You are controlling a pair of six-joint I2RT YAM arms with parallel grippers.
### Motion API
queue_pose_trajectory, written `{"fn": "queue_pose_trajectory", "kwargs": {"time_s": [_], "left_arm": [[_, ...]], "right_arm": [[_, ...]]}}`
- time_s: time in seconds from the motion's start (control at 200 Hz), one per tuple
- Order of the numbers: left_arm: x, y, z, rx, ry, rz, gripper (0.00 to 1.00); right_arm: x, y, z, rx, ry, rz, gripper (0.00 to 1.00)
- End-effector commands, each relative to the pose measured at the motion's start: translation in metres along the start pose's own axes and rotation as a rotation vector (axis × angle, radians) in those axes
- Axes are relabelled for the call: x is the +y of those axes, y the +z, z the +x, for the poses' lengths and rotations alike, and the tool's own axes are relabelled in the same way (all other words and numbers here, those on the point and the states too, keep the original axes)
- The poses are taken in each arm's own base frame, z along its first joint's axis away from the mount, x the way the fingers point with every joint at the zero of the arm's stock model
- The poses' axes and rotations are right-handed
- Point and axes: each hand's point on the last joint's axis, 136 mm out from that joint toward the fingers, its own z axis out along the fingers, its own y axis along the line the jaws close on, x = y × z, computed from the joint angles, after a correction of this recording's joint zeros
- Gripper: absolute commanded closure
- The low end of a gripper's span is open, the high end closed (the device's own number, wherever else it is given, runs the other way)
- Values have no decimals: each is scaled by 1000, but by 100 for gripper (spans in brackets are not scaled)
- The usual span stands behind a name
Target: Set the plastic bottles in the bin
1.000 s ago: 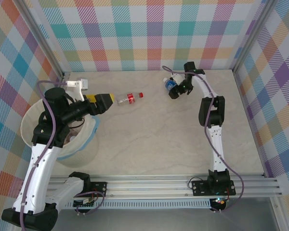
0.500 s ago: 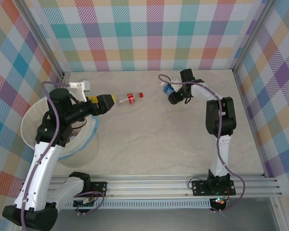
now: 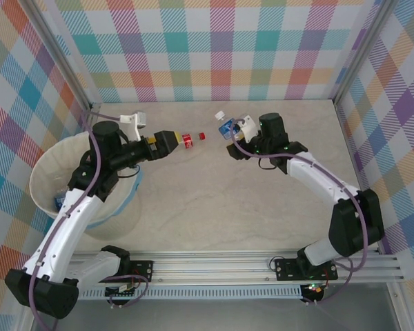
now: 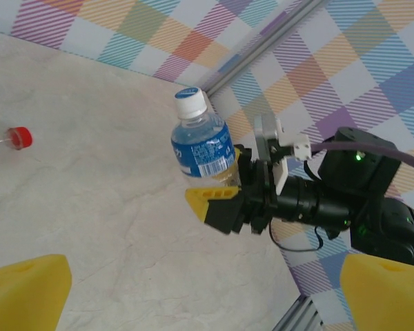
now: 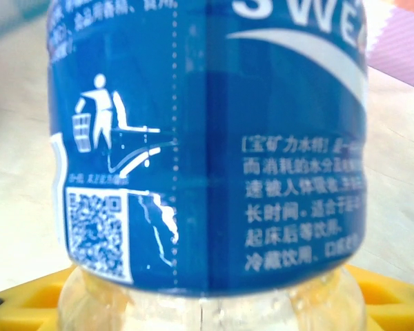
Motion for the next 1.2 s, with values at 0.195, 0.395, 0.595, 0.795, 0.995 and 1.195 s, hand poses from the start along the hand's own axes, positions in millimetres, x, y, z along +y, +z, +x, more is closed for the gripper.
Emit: {"fn": "queue_pose_trajectory", "kwargs": {"time_s": [0.195,0.395,0.595,0.795,0.995,1.195], "left_arm": [[-33,42,-7,15,-20,107,2],[-23,62,-10,35,-39,57,17],[-28,76,-5,76,-50,101,37],[-32,78,5,108,-32,134,64],[-26,78,8,125,-42,100,100],[-32,69,3,97,-1,105,100]], "right_arm": [[95,-27,-29,-117,-28,-306,60],[125,-34,-32,-122,-58,-371,59],[135,-38,-39,-148,-25,-389,59],[138,-36,-48,-176,5,-397,58],[137,-35,-49,-180,26,-386,47],[139,-44,-54,-206,26,-393,17]]}}
